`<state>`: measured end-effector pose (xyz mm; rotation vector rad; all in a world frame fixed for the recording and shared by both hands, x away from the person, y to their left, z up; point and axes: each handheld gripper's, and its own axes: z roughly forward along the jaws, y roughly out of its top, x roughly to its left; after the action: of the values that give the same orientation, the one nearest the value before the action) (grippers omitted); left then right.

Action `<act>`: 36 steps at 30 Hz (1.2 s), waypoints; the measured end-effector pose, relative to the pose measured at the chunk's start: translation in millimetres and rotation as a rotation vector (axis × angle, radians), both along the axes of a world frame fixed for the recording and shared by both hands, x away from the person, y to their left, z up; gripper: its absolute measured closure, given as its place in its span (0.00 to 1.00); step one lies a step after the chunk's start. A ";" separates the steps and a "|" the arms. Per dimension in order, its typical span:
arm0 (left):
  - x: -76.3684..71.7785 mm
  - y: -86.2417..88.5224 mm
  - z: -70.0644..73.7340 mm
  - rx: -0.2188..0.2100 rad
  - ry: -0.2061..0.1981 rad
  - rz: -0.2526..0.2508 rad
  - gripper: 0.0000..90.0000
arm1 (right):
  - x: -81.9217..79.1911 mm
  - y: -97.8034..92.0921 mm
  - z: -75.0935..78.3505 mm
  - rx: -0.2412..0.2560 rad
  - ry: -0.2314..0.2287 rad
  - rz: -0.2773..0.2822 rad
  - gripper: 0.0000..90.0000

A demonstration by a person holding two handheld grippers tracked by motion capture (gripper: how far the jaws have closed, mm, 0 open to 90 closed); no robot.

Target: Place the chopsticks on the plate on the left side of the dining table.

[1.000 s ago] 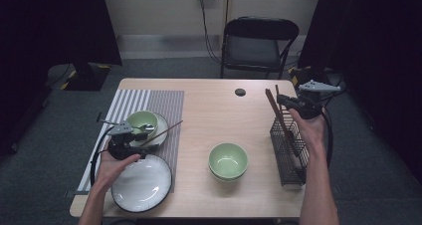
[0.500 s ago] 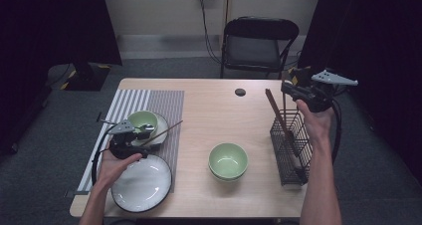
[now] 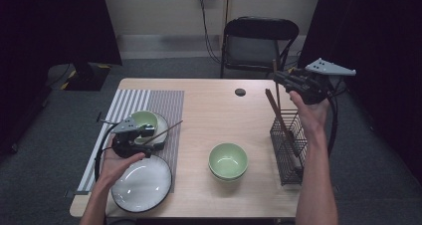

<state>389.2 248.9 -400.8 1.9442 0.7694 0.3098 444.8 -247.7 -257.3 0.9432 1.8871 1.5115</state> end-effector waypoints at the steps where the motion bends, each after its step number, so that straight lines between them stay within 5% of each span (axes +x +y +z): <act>1: -0.2 -1.3 1.6 -0.006 -0.001 -0.002 0.32 | -0.9 2.1 3.0 -0.009 -0.009 0.003 0.96; 9: 3.0 -10.9 10.3 -0.016 -0.032 -0.014 0.33 | 2.0 18.8 11.9 -0.017 -0.027 0.022 0.96; 24: 6.4 -31.0 27.3 -0.059 -0.082 -0.056 0.38 | 5.8 67.1 -5.3 0.084 0.030 0.196 0.96; 36: 9.3 -53.3 47.3 -0.114 -0.110 -0.124 0.40 | -2.0 110.3 -4.9 0.092 0.040 0.308 0.96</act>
<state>398.5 195.6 -353.5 1.8423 0.5799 0.2887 442.8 -137.4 -262.3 0.7510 2.0802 1.7809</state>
